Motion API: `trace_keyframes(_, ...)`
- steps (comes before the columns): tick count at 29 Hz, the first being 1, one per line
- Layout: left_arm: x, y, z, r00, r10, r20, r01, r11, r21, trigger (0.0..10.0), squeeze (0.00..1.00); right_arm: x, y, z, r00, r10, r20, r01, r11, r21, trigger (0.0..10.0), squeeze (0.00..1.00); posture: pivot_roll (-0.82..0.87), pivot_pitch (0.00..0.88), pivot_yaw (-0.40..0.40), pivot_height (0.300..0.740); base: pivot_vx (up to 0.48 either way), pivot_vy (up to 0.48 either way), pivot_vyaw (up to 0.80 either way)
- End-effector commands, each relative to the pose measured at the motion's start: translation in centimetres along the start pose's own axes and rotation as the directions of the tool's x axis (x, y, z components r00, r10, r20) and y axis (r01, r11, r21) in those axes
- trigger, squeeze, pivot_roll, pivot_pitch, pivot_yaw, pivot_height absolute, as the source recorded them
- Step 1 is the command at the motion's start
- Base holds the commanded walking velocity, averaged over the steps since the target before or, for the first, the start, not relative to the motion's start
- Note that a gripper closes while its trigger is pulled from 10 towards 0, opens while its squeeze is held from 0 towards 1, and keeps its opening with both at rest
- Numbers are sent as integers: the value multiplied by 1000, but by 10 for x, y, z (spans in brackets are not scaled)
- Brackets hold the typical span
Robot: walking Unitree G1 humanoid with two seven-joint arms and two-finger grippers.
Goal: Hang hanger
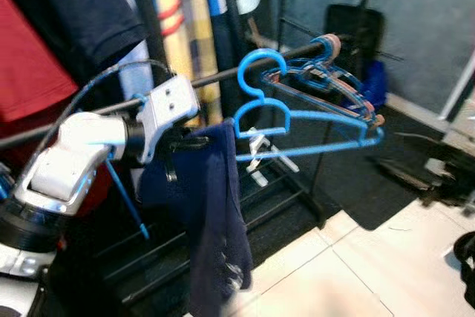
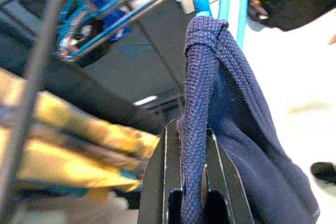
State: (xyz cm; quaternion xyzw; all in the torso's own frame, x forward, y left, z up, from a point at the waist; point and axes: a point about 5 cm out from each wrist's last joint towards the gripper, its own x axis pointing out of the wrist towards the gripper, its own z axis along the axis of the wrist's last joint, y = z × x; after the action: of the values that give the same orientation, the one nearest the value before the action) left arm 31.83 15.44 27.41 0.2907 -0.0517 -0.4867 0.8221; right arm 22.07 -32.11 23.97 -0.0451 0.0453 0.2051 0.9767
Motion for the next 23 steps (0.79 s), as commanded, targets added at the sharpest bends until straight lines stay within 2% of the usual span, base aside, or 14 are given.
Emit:
trace_keyframes(1, -6, 9, 7, 1000, 3, -7, -2, 998, 70, 10000, 0, -23, -21, 0, 992, -120, 36, 120, 993, 12, 10000, 0, -152, 0, 81, 740, 0, 0, 0)
trace_keyframes(3, -5, 8, 8, 999, -30, -18, 31, 995, 100, 10000, 0, -34, -24, 3, 988, -129, 88, 125, 991, 46, 10000, 0, -153, 0, 82, 740, 0, 0, 0)
trace_keyframes(5, 0, -7, 11, 987, -156, -38, 160, 974, 157, 10000, 0, -34, 0, 26, 958, 98, 270, -126, 988, 89, 10000, 0, -147, 0, 81, 740, 0, 0, 0)
trace_keyframes(6, 0, -7, 11, 987, -156, -38, 160, 974, 157, 10000, 0, -34, 0, 26, 958, 98, 270, -126, 988, 89, 10000, 0, -147, 0, 81, 740, 0, 0, 0)
trace_keyframes(7, 3, -12, 13, 976, -210, -52, 216, 959, 182, 10000, 0, -31, 12, 40, 918, 211, 336, -245, 967, 63, 10000, 0, -145, 0, 81, 740, 0, 0, 0)
trace_keyframes(10, 10, -21, 17, 952, -295, -83, 306, 923, 233, 10000, 0, -25, 31, 70, 811, 390, 436, -428, 904, -13, 10000, 0, -137, 0, 77, 740, 0, 0, 0)
trace_keyframes(13, 15, -23, 19, 942, -320, -100, 335, 907, 254, 10000, 0, -21, 39, 79, 769, 477, 425, -506, 861, -49, 10000, 0, -137, 0, 77, 740, 0, 0, 0)
trace_keyframes(14, 20, -26, 23, 933, -346, -99, 360, 896, 260, 10000, 0, -14, 48, 83, 750, 557, 356, -571, 818, -76, 10000, 0, -139, 0, 77, 740, 0, 0, 0)
trace_keyframes(15, 20, -26, 23, 933, -346, -99, 360, 896, 260, 10000, 0, -14, 48, 83, 750, 557, 356, -571, 818, -76, 10000, 0, -139, 0, 77, 740, 0, 0, 0)
trace_keyframes(16, 25, -28, 27, 924, -371, -95, 383, 884, 267, 10000, 0, -1, 52, 73, 792, 585, 172, -574, 811, -113, 10000, 0, -143, 0, 74, 740, 0, 0, 0)
trace_keyframes(17, 31, -31, 32, 914, -397, -84, 404, 874, 271, 10000, 0, 10, 56, 61, 797, 604, 3, -598, 790, -138, 10000, 0, -145, 0, 73, 740, 0, 0, 0)
trace_keyframes(18, 31, -31, 32, 914, -397, -84, 404, 874, 271, 10000, 0, 10, 56, 61, 797, 604, 3, -598, 790, -138, 10000, 0, -145, 0, 73, 740, 0, 0, 0)
trace_keyframes(19, 35, -33, 35, 907, -415, -70, 417, 869, 266, 10000, 0, 15, 58, 53, 782, 618, -88, -623, 767, -150, 10000, 0, -145, 0, 73, 740, 0, 0, 0)
trace_keyframes(23, 41, -38, 41, 899, -437, -45, 433, 866, 249, 10000, 0, 21, 64, 51, 733, 671, -115, -680, 721, -130, 10000, 0, -139, 0, 69, 740, 0, 0, 0)
